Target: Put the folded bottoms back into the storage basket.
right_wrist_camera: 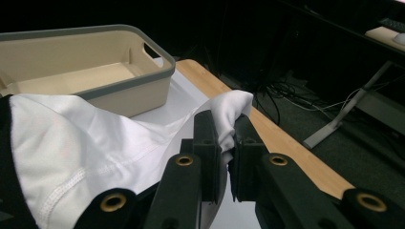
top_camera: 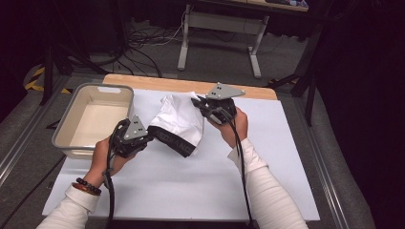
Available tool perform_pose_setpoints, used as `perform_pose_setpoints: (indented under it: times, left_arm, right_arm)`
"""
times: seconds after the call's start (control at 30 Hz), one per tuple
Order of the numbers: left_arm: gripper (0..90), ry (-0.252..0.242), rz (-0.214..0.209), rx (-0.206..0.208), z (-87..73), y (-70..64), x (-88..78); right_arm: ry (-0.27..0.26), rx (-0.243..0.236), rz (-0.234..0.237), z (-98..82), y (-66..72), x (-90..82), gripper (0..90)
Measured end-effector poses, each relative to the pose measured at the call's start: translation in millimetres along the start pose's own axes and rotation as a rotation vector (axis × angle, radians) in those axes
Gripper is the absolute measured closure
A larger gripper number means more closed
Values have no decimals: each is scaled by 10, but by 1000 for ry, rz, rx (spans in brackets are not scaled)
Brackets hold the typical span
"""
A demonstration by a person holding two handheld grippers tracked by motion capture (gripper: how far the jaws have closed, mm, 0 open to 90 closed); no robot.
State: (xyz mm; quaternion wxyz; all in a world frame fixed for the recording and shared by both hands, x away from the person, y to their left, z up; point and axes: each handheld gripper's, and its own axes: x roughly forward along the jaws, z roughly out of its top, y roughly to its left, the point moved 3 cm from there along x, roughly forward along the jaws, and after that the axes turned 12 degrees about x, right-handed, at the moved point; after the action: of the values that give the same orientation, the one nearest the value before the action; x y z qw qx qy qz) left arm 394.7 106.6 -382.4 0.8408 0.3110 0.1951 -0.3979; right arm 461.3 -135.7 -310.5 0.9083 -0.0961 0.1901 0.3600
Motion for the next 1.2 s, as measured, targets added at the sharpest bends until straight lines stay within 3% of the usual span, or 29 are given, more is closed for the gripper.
perform_pose_setpoints:
  times: [0.4, 0.7, 1.2]
  left_arm:
    - [818, 6, 82, -23, -13, 254, -150]
    - [818, 25, 137, -38, -81, 414, -315]
    - [818, 65, 249, -101, -419, 591, -721]
  right_arm:
    - [-32, -34, -13, 322, 65, 178, 832]
    - [-52, -37, 10, 471, 178, 333, 832]
    - [-72, -53, 86, 734, 570, 769, 833]
